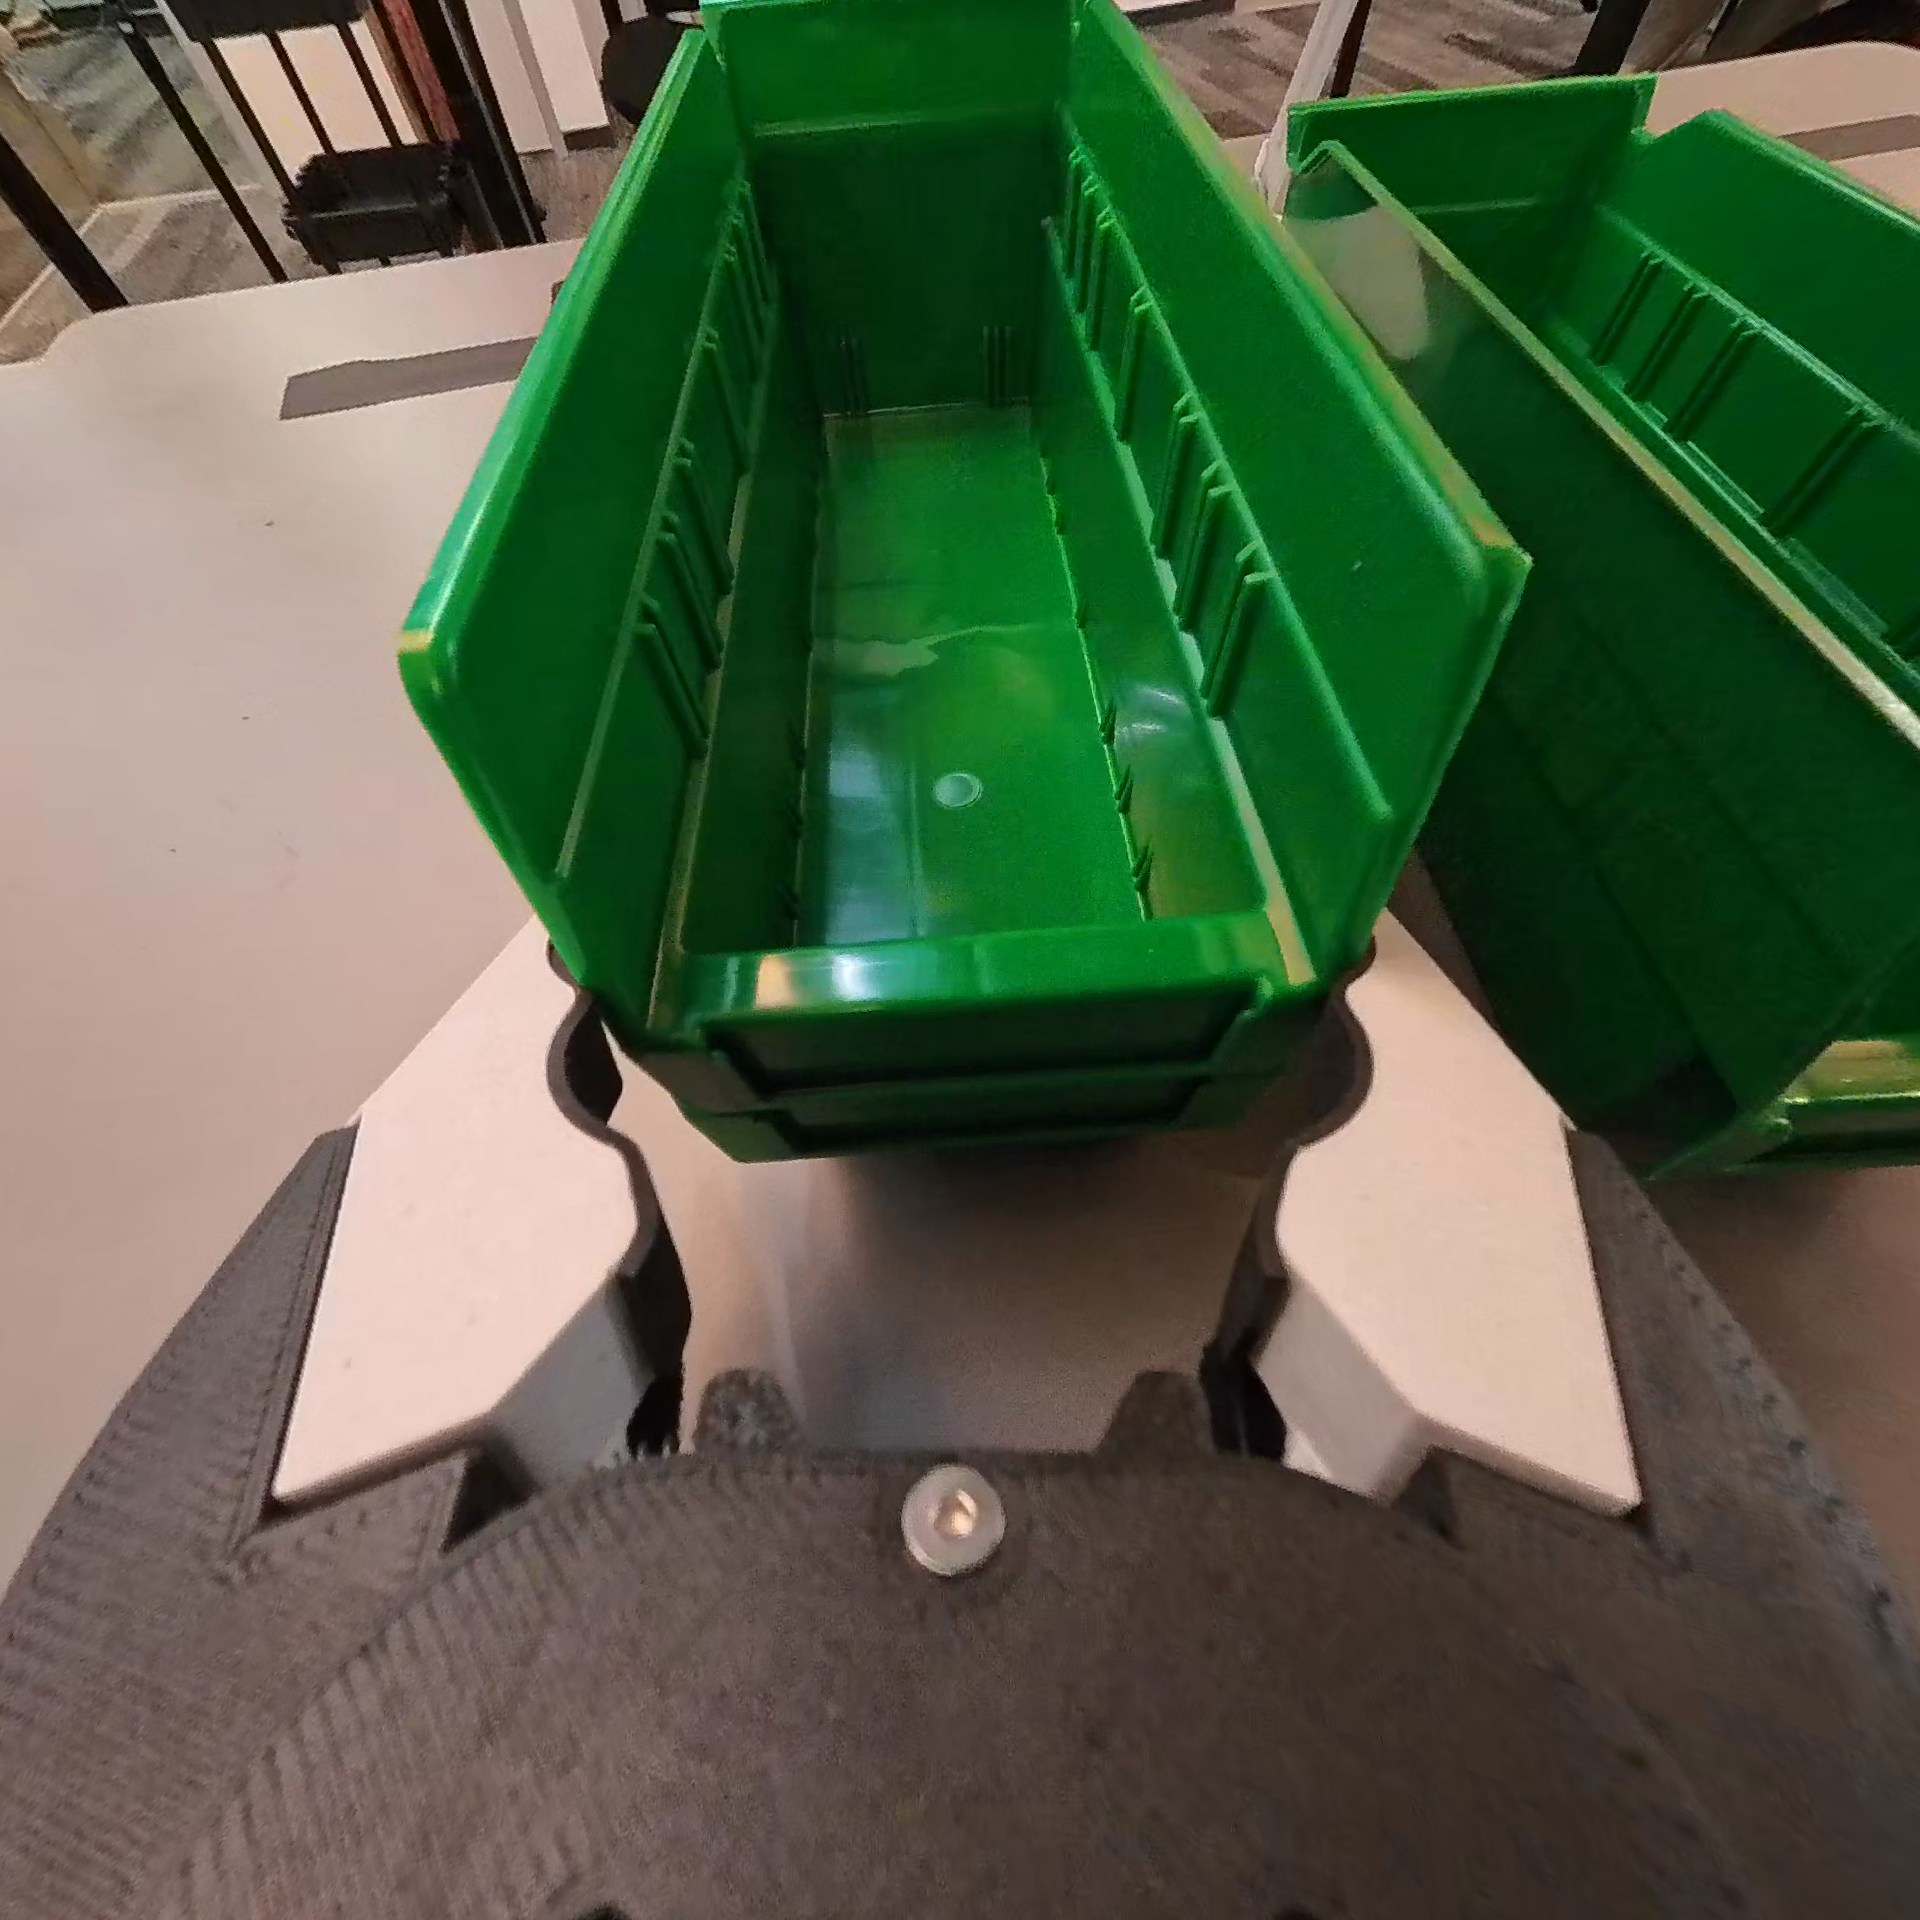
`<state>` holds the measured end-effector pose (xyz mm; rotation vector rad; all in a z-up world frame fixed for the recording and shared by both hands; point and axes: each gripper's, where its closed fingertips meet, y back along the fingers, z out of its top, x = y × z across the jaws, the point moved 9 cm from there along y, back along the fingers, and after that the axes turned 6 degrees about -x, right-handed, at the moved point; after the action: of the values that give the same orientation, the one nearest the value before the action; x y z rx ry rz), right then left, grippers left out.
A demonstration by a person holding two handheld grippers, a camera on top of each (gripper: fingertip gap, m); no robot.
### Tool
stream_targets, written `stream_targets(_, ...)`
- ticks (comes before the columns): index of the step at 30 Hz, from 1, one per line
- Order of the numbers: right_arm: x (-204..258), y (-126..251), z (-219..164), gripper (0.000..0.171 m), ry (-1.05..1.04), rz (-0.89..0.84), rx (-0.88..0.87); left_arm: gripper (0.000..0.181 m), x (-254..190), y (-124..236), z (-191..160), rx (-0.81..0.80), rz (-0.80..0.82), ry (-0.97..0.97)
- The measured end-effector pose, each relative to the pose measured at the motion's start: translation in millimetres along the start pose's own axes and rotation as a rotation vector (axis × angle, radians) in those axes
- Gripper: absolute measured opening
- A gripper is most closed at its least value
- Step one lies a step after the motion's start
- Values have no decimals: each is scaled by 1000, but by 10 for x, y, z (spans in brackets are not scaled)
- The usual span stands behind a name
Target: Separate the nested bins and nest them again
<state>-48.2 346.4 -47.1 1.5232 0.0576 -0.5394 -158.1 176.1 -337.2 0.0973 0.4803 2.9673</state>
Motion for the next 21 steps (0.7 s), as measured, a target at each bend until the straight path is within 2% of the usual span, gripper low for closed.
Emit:
stream_targets(4,562,211,-55,92,-13,77,105,134,2,3,-1,1,1,1)
stream_targets(9,1322,160,-163,92,-43,215,206,134,0,8,-5,6,3,7)
stream_targets(15,2033,-143,-240,93,-42,345,228,134,-6,8,-5,4,7,3)
stream_targets(21,2437,-701,-241,93,37,406,189,134,-7,10,-6,4,9,2)
